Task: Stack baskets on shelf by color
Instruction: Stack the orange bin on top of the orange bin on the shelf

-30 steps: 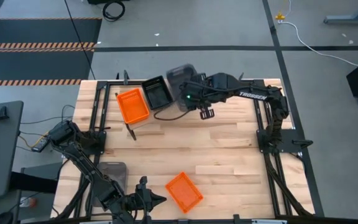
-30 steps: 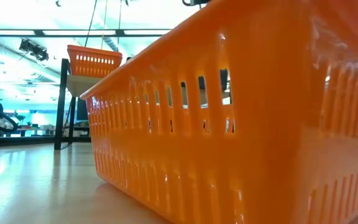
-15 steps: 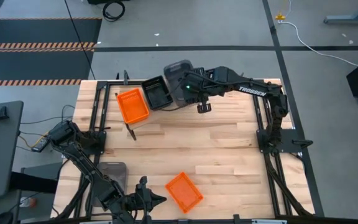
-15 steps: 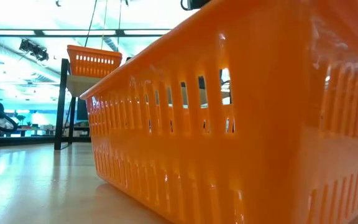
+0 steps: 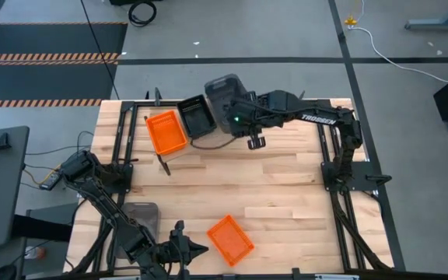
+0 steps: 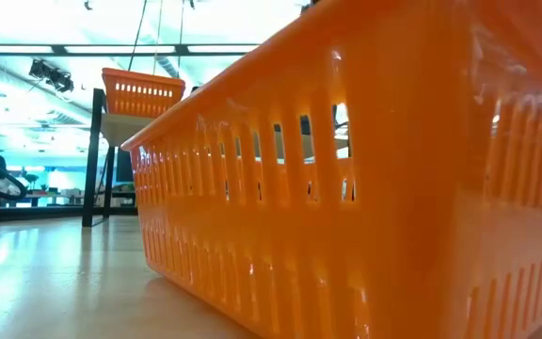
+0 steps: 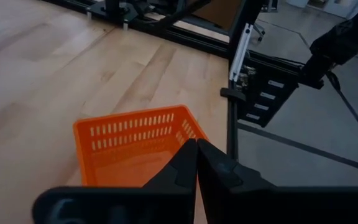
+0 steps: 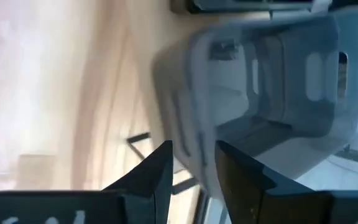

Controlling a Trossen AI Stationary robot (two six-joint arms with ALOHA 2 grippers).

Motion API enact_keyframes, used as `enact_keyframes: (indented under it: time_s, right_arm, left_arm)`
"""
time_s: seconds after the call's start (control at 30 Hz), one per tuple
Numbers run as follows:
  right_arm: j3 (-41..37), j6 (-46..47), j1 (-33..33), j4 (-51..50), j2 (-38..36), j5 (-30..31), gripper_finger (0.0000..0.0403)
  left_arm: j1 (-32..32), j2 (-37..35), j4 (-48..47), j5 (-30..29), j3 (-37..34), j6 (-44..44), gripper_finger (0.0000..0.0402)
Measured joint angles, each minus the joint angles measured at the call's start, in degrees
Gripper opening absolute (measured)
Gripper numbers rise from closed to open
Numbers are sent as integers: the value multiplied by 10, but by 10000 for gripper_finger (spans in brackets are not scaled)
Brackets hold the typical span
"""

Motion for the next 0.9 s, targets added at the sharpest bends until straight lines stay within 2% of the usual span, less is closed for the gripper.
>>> enact_keyframes:
  time_s: [0.07,0.23,0.27,0.53,0.8,0.9]
  right_arm:
    - [1,19,23,-1,-5,-17,127]
    - [1,96,83,-11,-10,-180,127]
    - [0,117,97,-11,-9,-197,127]
    - [-69,257,218,10,-8,-219,127]
    - [-222,337,316,168,-8,-263,126]
    - [-260,361,346,207,-7,-259,124]
  left_arm:
    - [-1,0,0,12,0,-2,17]
    - [-14,0,-1,40,0,-2,12]
    - [-18,0,-2,48,0,-2,12]
    - [-51,-1,-54,110,0,-52,12]
    - [-65,-1,-109,86,0,-71,12]
    - [-61,-1,-122,76,0,-70,12]
